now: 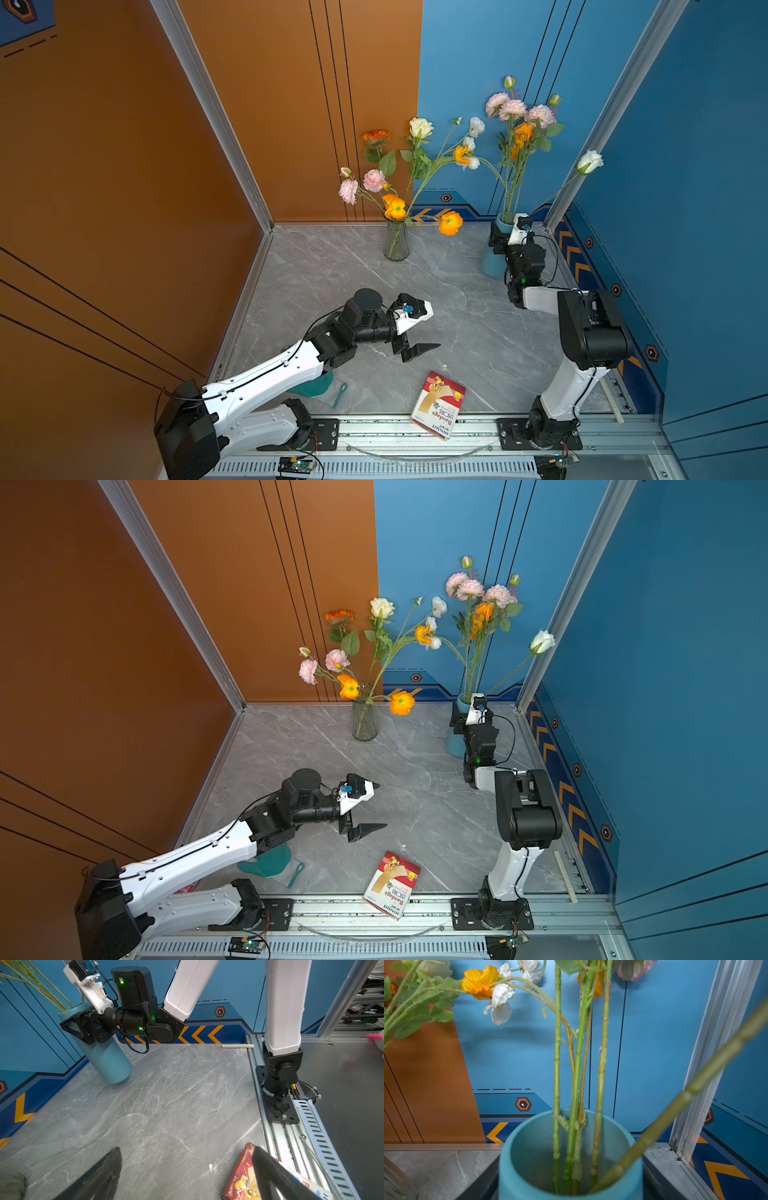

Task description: Arrange the flowers into the vase

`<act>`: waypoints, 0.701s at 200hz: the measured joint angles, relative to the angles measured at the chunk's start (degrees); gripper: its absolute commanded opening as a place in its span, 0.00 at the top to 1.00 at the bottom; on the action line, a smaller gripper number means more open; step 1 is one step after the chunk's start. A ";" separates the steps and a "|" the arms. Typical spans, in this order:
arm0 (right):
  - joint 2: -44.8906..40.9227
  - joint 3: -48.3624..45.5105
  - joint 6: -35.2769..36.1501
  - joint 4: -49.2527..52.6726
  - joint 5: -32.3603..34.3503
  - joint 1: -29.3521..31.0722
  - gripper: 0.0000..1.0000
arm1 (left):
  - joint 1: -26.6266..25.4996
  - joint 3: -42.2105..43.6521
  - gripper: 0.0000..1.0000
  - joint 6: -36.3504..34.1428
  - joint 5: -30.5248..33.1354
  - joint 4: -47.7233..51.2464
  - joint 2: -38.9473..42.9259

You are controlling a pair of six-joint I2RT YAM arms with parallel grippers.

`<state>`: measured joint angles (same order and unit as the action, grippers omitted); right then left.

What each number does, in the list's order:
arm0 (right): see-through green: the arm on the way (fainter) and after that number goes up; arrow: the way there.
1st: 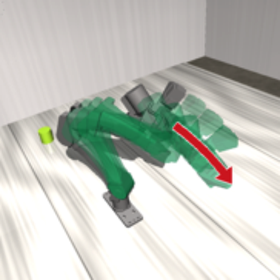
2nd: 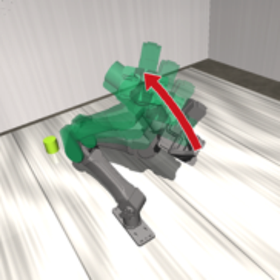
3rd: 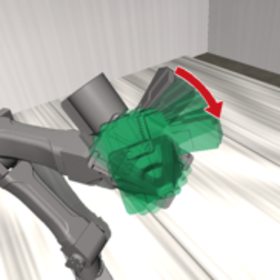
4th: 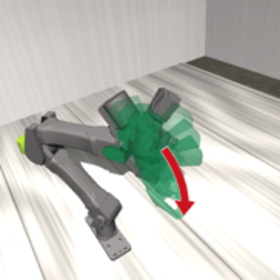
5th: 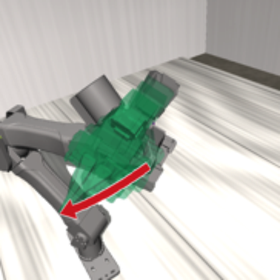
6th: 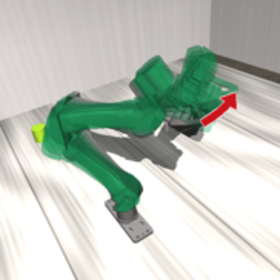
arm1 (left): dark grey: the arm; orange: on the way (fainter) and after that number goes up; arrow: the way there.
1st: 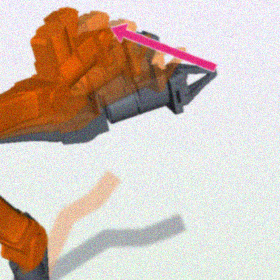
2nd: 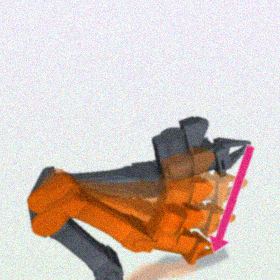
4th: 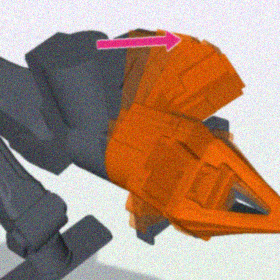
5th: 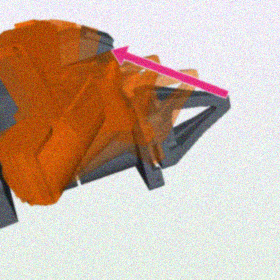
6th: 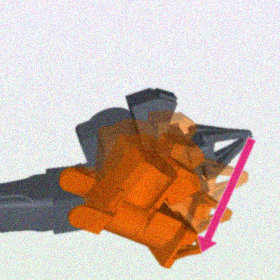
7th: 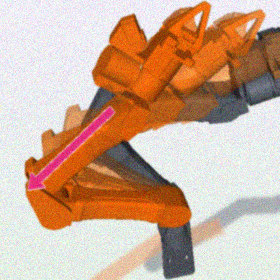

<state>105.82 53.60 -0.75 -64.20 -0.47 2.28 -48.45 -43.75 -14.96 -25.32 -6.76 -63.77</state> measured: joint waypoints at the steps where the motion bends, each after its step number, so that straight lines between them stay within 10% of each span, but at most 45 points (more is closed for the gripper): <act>1: 0.09 0.11 0.00 -0.02 -0.02 0.00 0.61 | 0.00 0.00 0.02 0.00 0.11 0.00 0.00; 140: 6.75 5.46 -0.20 -4.24 -1.22 0.28 0.62 | 0.00 0.85 0.02 1.33 3.23 -0.35 1.88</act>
<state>112.57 59.07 -0.95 -68.45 -1.69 2.57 -48.45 -42.89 -13.63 -22.09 -7.11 -61.89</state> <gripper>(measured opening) 0.782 0.979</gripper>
